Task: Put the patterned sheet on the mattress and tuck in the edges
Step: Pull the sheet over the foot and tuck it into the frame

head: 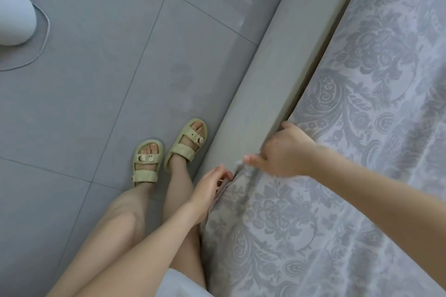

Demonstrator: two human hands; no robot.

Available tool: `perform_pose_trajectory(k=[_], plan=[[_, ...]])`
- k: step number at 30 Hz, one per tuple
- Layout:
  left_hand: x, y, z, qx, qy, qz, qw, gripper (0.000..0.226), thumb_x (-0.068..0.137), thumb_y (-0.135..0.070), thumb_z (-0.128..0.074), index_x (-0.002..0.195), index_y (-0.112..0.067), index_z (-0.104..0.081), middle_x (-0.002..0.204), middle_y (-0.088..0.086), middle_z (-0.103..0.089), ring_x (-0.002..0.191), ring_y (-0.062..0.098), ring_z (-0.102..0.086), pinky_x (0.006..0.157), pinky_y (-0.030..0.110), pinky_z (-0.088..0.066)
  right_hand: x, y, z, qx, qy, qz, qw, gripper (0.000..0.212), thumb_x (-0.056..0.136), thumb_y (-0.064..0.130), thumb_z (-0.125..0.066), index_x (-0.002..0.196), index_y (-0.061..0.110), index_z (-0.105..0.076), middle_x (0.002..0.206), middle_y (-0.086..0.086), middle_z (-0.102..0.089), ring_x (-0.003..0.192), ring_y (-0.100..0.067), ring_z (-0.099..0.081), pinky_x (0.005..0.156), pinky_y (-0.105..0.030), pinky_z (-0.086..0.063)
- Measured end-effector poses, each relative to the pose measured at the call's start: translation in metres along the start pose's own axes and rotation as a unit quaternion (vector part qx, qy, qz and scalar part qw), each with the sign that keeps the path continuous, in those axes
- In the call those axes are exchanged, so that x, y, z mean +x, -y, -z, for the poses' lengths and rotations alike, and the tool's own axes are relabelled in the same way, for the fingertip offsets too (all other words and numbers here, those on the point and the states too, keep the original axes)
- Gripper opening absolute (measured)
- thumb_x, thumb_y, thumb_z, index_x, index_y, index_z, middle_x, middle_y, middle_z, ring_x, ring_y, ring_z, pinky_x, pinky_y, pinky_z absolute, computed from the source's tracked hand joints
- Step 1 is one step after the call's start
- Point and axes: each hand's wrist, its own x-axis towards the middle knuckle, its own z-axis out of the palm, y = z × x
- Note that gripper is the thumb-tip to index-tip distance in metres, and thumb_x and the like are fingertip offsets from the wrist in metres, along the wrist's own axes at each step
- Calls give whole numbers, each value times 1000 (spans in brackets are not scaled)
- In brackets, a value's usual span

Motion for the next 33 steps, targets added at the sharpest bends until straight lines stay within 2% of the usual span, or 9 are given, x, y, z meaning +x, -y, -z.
perform_pose_trajectory(k=[2,6,13,15,18,22,25,28,33], plan=[[-11,10,6,-7,14,-8,1000,43,100,-37,-35,81,-14,-65,84,1,-66,81,14,-60,71,23,-46,15,6,8,3,93,-40,995,85,90,67,0,94,15,-67,113,-7,-65,115,-24,-54,101,-36,-34],[-40,25,7,-28,84,-44,995,41,100,-34,-34,101,-17,-71,109,2,-69,106,17,-62,97,28,-44,30,19,12,3,182,-102,978,86,89,70,-1,138,16,-46,148,-5,-41,137,-27,-34,104,-38,-31],[-53,52,-21,2,180,-41,983,57,80,-76,-32,121,-45,-59,132,-16,-56,126,5,-48,114,36,-30,5,25,21,95,243,-153,953,87,87,72,-3,143,15,-39,151,-8,-34,140,-26,-29,113,-40,-19],[-44,52,-41,82,200,-9,976,69,80,-79,-23,127,-39,-55,136,-11,-54,127,11,-47,113,34,-28,-9,25,23,118,245,-162,948,84,86,72,-3,109,18,-64,117,-13,-59,110,-22,-53,112,-41,-23],[-25,43,-65,52,276,93,955,79,77,-83,-23,132,-34,-51,138,0,-52,125,17,-50,112,36,-33,-11,23,23,104,226,-175,953,74,83,75,-3,61,17,-44,67,1,-40,67,-14,-42,105,-39,-33],[1,38,-51,20,252,137,958,67,88,-72,-23,140,-33,-39,143,0,-45,132,16,-41,112,31,-30,9,26,16,80,233,-198,949,84,84,76,-5,98,15,-62,113,-4,-59,107,-21,-50,96,-33,-33],[1,39,-44,95,191,59,975,71,89,-70,-9,143,-32,-36,145,2,-43,134,19,-40,111,33,-29,25,32,5,73,278,-218,933,87,87,74,-8,141,14,-41,147,-8,-40,135,-26,-36,108,-37,-26],[-8,48,-39,142,93,-46,984,72,92,-64,-8,125,-23,-58,126,5,-60,120,22,-53,104,35,-38,40,35,-11,33,298,-214,930,87,87,74,-9,148,15,-28,154,-9,-28,141,-27,-28,113,-40,-23],[-1,61,-45,15,206,26,978,65,72,-84,-27,123,-52,-51,133,-10,-56,122,9,-51,111,36,-34,40,37,-18,-3,281,-194,940,88,86,75,-7,146,17,-31,153,-7,-30,139,-27,-30,110,-38,-28]])
